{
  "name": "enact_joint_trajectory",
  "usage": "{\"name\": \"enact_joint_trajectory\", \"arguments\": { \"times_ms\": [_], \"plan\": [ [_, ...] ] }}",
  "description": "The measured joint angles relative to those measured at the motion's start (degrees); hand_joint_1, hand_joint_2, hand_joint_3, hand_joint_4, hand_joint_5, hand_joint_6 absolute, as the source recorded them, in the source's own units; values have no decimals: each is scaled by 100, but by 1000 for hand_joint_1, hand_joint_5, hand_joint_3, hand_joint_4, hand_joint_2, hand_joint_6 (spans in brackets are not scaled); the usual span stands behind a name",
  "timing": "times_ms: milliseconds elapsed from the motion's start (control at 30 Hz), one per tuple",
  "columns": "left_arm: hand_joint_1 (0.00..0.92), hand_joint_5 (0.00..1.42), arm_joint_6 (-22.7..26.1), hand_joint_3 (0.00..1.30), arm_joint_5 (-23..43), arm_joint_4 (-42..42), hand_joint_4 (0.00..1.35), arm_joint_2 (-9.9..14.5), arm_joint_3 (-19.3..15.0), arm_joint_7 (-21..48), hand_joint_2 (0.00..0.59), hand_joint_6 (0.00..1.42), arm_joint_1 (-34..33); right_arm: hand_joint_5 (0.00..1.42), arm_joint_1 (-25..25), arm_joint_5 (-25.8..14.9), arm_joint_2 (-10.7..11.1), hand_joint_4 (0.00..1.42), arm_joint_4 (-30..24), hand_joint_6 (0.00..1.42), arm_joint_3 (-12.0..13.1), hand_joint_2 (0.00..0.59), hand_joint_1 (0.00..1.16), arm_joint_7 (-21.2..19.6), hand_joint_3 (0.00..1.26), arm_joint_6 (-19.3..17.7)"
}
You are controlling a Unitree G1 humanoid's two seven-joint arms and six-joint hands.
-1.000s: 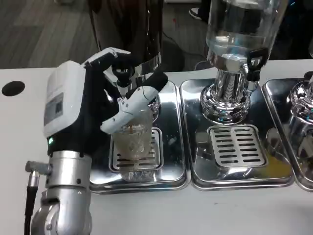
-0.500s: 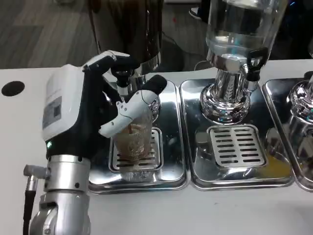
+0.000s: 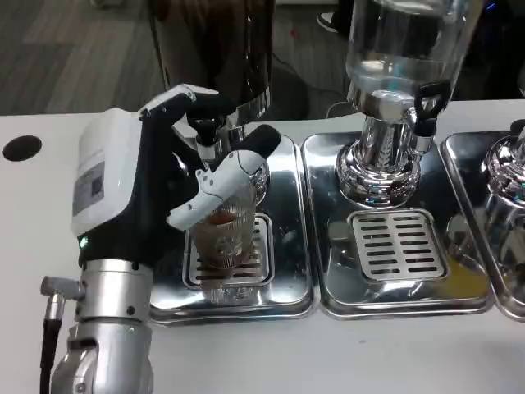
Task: Grasp the cup under the faucet to collect the drink, then remove the cup.
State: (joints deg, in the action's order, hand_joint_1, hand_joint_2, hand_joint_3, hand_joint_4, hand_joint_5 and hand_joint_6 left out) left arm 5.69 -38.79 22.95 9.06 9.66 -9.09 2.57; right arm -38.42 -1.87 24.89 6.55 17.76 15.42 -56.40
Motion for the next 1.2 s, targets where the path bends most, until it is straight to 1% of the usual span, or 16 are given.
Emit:
{"name": "enact_joint_trajectory", "arguments": {
  "times_ms": [133, 233, 300, 467, 833, 867, 1000, 1100, 1167, 1200],
  "plan": [
    [0, 913, -8, 548, 1, -2, 564, 1, 0, 0, 49, 999, 4, 51, 67, 46, 150, 51, -72, 25, 133, 369, 507, 3, 167, 77],
    [0, 913, -16, 548, 2, -2, 564, 2, -2, 0, 49, 999, 11, 55, 132, 51, 301, 53, -280, 25, 209, 369, 507, 19, 167, 168],
    [0, 913, -35, 548, 2, -2, 564, 2, -2, 0, 49, 999, 27, 56, 192, 51, 342, 53, -413, 25, 242, 369, 507, 23, 168, 216],
    [0, 913, -91, 548, 6, 1, 564, 2, -1, 0, 49, 999, 72, 58, 226, 62, 368, 54, -535, 25, 244, 369, 507, 59, 169, 305],
    [0, 913, -135, 548, 0, 5, 564, -2, 38, 0, 49, 999, 118, 59, 230, 69, 368, 54, -548, 25, 244, 369, 507, 81, 176, 315],
    [0, 913, -136, 539, 0, 5, 553, -2, 38, 0, 49, 998, 118, 59, 230, 69, 368, 54, -548, 25, 244, 369, 507, 81, 176, 318],
    [0, 878, -155, 417, 82, -2, 397, -3, 10, 0, 50, 998, 115, 59, 230, 69, 368, 54, -548, 25, 245, 369, 507, 84, 176, 355],
    [0, 850, -316, 378, 288, -70, 345, -1, -87, -13, 51, 998, 118, 59, 233, 70, 368, 54, -548, 25, 244, 369, 507, 87, 176, 362],
    [0, 771, -424, 356, 418, -120, 310, 1, -132, -12, 44, 982, 120, 59, 238, 81, 368, 54, -548, 25, 243, 369, 507, 90, 176, 366],
    [0, 676, -460, 337, 469, -138, 279, 3, -190, -12, 42, 938, 120, 59, 239, 94, 367, 54, -548, 25, 242, 369, 507, 95, 176, 370]
  ]
}}
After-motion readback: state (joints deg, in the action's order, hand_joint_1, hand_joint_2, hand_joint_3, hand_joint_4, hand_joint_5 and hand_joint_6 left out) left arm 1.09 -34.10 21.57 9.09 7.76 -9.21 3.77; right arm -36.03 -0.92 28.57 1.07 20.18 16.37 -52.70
